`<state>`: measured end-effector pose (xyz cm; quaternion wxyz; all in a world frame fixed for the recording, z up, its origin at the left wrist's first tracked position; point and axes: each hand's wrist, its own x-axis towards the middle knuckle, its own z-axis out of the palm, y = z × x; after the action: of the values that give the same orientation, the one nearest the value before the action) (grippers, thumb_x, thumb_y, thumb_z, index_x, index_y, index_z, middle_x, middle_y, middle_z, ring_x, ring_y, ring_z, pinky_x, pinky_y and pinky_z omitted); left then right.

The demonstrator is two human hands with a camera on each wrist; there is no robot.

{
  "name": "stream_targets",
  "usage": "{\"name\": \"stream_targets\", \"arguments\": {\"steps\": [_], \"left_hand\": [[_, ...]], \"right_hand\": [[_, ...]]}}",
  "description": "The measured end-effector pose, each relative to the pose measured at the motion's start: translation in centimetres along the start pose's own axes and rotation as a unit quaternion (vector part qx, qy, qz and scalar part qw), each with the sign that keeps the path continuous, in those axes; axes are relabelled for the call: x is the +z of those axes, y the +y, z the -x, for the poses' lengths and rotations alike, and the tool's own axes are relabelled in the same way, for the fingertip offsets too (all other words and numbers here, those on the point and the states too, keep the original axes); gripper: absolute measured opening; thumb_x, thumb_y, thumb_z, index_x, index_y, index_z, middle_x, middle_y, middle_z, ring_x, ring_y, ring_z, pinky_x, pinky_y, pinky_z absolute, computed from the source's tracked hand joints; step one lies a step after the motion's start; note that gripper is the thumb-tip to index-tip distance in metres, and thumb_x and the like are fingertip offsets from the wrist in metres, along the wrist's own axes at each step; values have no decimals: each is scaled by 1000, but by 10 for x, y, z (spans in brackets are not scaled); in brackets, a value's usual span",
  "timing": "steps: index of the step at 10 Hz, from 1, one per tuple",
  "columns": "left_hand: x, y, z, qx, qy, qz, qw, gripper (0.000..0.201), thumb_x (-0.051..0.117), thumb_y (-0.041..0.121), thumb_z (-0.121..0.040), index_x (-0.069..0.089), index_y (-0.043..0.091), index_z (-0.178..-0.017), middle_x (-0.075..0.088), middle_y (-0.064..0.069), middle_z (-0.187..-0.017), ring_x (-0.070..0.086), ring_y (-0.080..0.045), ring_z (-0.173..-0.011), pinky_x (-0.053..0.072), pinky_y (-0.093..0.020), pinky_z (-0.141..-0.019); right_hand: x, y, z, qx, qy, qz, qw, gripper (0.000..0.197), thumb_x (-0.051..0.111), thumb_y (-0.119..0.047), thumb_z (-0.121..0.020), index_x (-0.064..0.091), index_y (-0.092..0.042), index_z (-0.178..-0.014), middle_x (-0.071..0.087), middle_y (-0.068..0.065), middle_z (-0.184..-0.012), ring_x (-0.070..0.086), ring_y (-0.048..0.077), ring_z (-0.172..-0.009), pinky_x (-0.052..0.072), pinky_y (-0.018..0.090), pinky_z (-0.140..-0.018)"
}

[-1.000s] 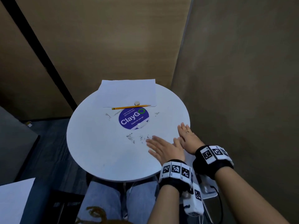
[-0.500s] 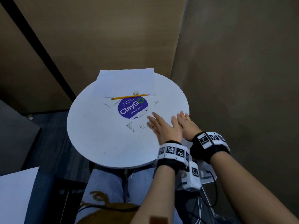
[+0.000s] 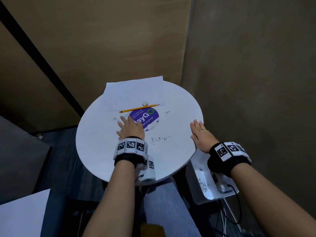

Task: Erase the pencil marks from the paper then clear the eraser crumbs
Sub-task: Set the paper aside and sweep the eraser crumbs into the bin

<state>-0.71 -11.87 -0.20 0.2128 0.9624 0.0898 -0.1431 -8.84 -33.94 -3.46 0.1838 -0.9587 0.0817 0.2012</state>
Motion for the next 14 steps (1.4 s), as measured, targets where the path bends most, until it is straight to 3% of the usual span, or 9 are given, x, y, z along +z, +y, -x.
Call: {"name": "stream_targets", "arguments": {"steps": [1, 3, 5, 7, 9, 10, 11, 13, 14], "left_hand": [[-18, -1, -11, 86, -23, -97, 991, 51, 32, 25, -103, 15, 10, -150, -7, -10, -159, -6, -29, -146, 6, -51, -115], [-2, -24, -16, 144, -100, -286, 942, 73, 25, 57, -97, 7, 11, -152, -4, -10, -159, -9, -25, -146, 2, -54, -114], [20, -33, 11, 98, -128, -207, 965, 96, 26, 68, -90, -10, 2, -149, -15, -14, -157, -11, -26, -146, -6, -48, -115], [35, -6, 35, 165, -182, -198, 949, 93, 25, 64, -93, -13, -1, -147, -23, -19, -154, -16, -29, -144, -4, -42, -116], [35, -4, 40, 71, -112, -120, 984, 94, 26, 65, -92, -11, -2, -147, -18, -21, -155, -13, -30, -145, -5, -41, -117], [47, 4, 52, 142, -182, -143, 962, 94, 27, 64, -93, -13, -2, -147, -22, -22, -153, -16, -32, -144, -5, -42, -116], [50, 10, 60, 168, -181, -108, 963, 90, 28, 59, -95, -13, -2, -147, -23, -19, -154, -17, -29, -144, -5, -39, -116], [57, 5, 67, 52, -125, -102, 985, 93, 27, 64, -93, -15, 1, -147, -23, -21, -153, -18, -30, -144, -8, -44, -115], [67, 23, 78, 106, -146, -57, 982, 93, 28, 62, -94, -17, 1, -146, -23, -20, -153, -19, -29, -144, -11, -45, -114]], "right_hand": [[1, 2, -2, -2, 2, -7, 1000, 54, 24, -20, -103, -2, -11, -150, -12, 4, -158, -11, 19, -145, 10, 40, -118], [4, 4, -4, 0, 4, -13, 1000, 54, 25, -19, -103, -1, -11, -150, -11, 5, -158, -10, 20, -146, 10, 41, -118], [5, 3, -5, 7, 4, -5, 1000, 55, 24, -21, -103, -3, -11, -150, -13, 5, -158, -11, 20, -145, 10, 40, -119], [6, 4, -6, 6, 8, -16, 1000, 55, 24, -20, -103, -2, -11, -150, -12, 5, -158, -11, 19, -145, 10, 41, -118], [7, 3, -6, 8, 12, -21, 1000, 54, 24, -20, -103, -2, -11, -150, -12, 4, -158, -11, 19, -145, 10, 41, -119], [6, 2, -5, 9, 13, -23, 1000, 54, 24, -19, -103, -2, -11, -150, -12, 4, -158, -11, 19, -145, 10, 41, -119], [6, 0, -4, 9, 11, -24, 1000, 54, 23, -20, -103, -2, -11, -150, -12, 5, -158, -11, 20, -145, 10, 41, -119], [2, 2, -1, -3, 16, -74, 997, 56, 30, -17, -102, 2, -11, -150, -9, 4, -158, -10, 18, -146, 8, 38, -119], [3, 2, 3, -4, 60, -143, 988, 63, 41, -16, -99, 4, -10, -150, -6, 5, -158, -8, 18, -146, 6, 33, -117]]}}
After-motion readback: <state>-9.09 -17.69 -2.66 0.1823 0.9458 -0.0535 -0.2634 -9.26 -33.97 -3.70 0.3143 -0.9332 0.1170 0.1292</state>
